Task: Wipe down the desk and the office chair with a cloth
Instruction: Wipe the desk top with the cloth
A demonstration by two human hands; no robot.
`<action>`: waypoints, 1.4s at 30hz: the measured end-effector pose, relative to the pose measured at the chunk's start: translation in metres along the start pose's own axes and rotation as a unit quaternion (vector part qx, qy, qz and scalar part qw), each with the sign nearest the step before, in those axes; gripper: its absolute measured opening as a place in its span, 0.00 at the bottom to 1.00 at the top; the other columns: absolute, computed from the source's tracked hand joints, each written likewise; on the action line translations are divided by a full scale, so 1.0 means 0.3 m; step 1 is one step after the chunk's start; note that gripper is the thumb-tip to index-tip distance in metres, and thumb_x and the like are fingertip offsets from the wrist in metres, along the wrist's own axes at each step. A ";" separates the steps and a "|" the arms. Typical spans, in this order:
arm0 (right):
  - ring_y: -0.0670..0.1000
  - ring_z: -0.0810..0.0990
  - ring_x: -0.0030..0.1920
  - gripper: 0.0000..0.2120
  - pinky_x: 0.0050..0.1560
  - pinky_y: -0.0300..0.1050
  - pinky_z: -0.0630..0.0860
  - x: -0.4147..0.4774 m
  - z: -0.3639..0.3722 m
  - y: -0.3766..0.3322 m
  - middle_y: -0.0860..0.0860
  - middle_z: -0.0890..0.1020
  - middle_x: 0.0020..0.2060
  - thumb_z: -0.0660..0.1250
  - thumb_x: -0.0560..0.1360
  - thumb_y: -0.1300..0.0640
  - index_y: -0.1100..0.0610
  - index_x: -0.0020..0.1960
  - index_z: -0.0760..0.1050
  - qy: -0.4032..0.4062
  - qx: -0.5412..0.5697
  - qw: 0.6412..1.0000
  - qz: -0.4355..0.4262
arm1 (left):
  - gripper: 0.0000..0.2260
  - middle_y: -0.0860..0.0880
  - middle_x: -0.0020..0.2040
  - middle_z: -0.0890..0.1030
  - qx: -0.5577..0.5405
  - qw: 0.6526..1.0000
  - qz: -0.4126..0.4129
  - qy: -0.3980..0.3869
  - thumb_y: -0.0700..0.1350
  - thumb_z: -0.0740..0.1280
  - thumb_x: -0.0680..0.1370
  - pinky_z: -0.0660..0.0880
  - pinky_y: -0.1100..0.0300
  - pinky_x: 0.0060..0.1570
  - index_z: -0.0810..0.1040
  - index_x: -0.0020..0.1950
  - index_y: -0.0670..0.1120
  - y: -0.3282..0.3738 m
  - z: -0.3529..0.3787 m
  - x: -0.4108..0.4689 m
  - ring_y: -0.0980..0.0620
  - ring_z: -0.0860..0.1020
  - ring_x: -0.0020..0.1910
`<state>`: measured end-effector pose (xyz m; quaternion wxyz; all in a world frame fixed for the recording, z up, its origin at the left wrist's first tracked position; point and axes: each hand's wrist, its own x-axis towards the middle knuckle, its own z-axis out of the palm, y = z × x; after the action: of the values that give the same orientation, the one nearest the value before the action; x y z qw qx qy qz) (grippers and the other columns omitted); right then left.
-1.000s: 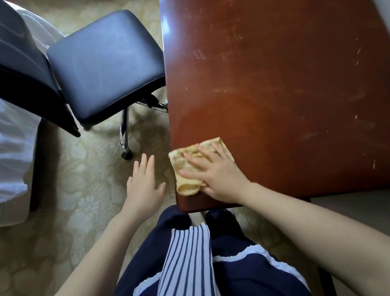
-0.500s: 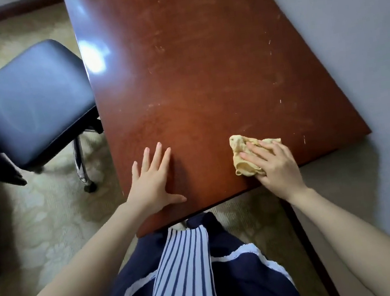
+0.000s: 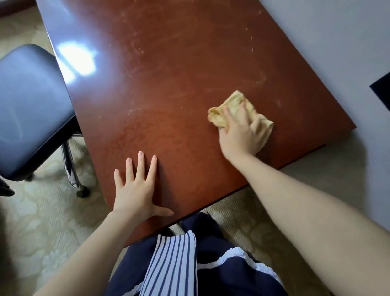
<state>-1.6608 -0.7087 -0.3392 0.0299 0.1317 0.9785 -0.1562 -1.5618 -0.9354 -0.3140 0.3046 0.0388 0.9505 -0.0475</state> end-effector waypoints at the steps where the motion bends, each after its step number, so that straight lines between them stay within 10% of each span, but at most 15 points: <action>1: 0.58 0.54 0.72 0.24 0.70 0.58 0.45 -0.038 0.016 -0.025 0.46 0.58 0.75 0.62 0.75 0.44 0.36 0.70 0.64 -0.010 0.000 0.999 -0.039 | 0.64 0.41 0.76 0.33 0.008 1.000 -0.001 -0.002 0.75 0.67 0.59 0.45 0.37 0.71 0.29 0.75 0.48 0.000 -0.001 -0.001 0.36 0.39 0.75; 14: 0.56 0.80 0.52 0.26 0.56 0.54 0.72 -0.331 -0.007 0.188 0.51 0.81 0.57 0.78 0.61 0.60 0.51 0.59 0.80 0.019 0.028 0.935 -0.352 | 0.63 0.42 0.77 0.35 0.046 0.999 -0.006 -0.010 0.77 0.64 0.58 0.48 0.39 0.72 0.29 0.75 0.48 -0.006 -0.009 0.004 0.38 0.42 0.76; 23: 0.61 0.73 0.57 0.28 0.58 0.56 0.68 -0.136 -0.160 0.516 0.53 0.76 0.64 0.72 0.67 0.66 0.51 0.65 0.75 0.064 -0.020 0.992 -0.107 | 0.64 0.42 0.77 0.34 0.054 0.998 -0.002 -0.011 0.78 0.63 0.58 0.49 0.40 0.71 0.28 0.74 0.48 0.013 -0.007 0.007 0.38 0.41 0.76; 35: 0.58 0.43 0.76 0.23 0.72 0.62 0.42 0.243 -0.184 0.408 0.45 0.47 0.77 0.52 0.80 0.43 0.38 0.74 0.53 -0.029 -0.004 0.982 0.187 | 0.64 0.40 0.76 0.34 0.049 0.998 -0.005 -0.023 0.76 0.65 0.58 0.49 0.39 0.72 0.28 0.74 0.46 0.027 -0.011 0.006 0.36 0.41 0.76; 42: 0.57 0.47 0.75 0.23 0.73 0.58 0.43 0.157 -0.097 0.231 0.46 0.52 0.77 0.56 0.78 0.43 0.39 0.73 0.58 -0.011 -0.012 0.999 0.051 | 0.64 0.40 0.76 0.33 0.045 0.998 -0.013 -0.029 0.76 0.66 0.58 0.48 0.40 0.72 0.28 0.74 0.46 0.025 -0.018 0.001 0.36 0.40 0.76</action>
<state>-1.6881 -0.6243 -0.3370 0.0497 0.1794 0.9718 -0.1445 -1.5645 -0.9275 -0.3102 0.3298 0.0385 0.9385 -0.0952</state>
